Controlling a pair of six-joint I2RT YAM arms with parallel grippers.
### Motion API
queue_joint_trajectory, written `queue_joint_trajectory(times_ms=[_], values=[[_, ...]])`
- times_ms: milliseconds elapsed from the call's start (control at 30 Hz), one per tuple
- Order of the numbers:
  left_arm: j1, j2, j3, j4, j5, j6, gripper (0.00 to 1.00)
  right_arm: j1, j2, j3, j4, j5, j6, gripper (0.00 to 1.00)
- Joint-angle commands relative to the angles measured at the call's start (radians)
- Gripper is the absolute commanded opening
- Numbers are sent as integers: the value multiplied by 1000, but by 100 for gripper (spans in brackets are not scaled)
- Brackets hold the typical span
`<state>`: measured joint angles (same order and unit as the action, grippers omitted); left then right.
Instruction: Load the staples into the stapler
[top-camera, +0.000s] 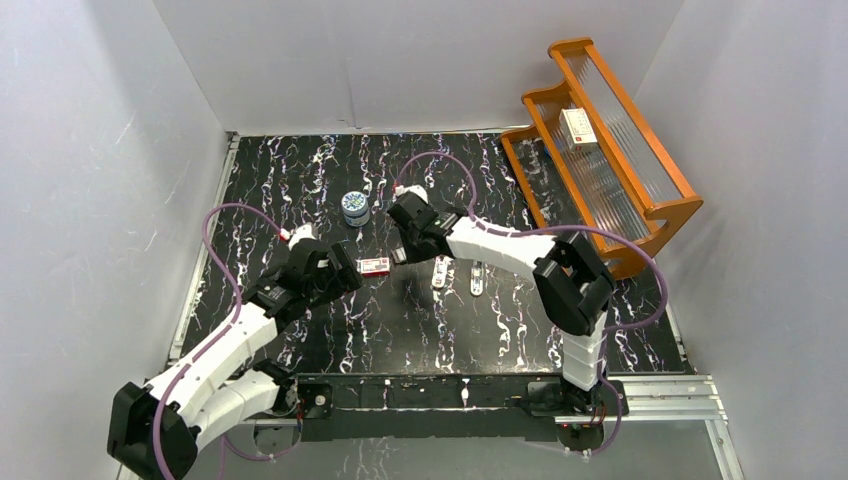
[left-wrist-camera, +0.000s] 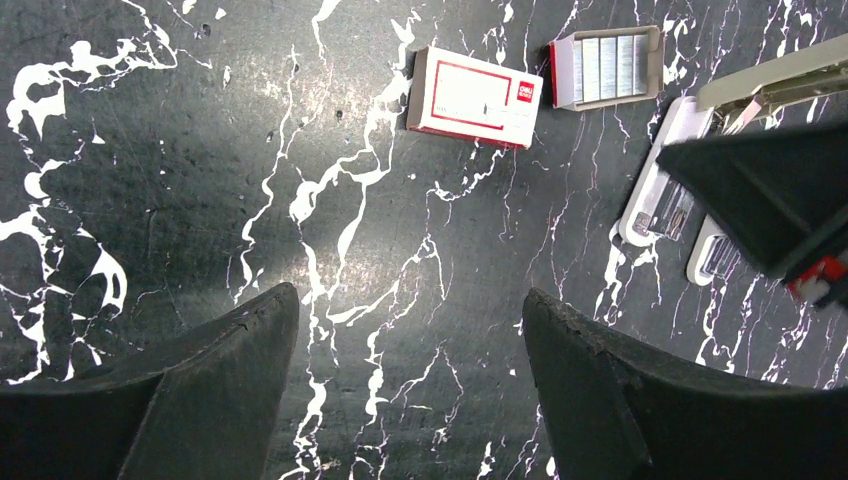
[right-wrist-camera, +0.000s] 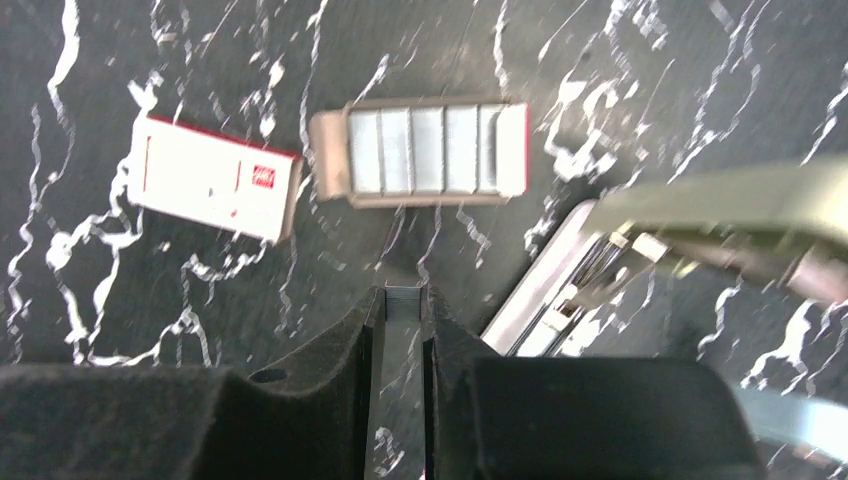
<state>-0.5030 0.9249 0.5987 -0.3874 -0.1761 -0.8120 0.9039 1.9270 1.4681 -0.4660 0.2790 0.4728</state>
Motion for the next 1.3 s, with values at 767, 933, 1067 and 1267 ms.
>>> queue_joint_trajectory(times_ms=[767,933,1067,1267], values=[[6,-112,-10,-136,-63,-16,79,305,-104,-187,-157,43,340,25],[6,-119,-13,-132,-65,-15,79,308,-95,-199,-154,38,348,26],[6,-129,-24,-126,-68,-19,79,309,-88,-202,-147,18,342,27],[6,-118,-26,-117,-62,-15,79,308,-76,-206,-130,-2,345,30]])
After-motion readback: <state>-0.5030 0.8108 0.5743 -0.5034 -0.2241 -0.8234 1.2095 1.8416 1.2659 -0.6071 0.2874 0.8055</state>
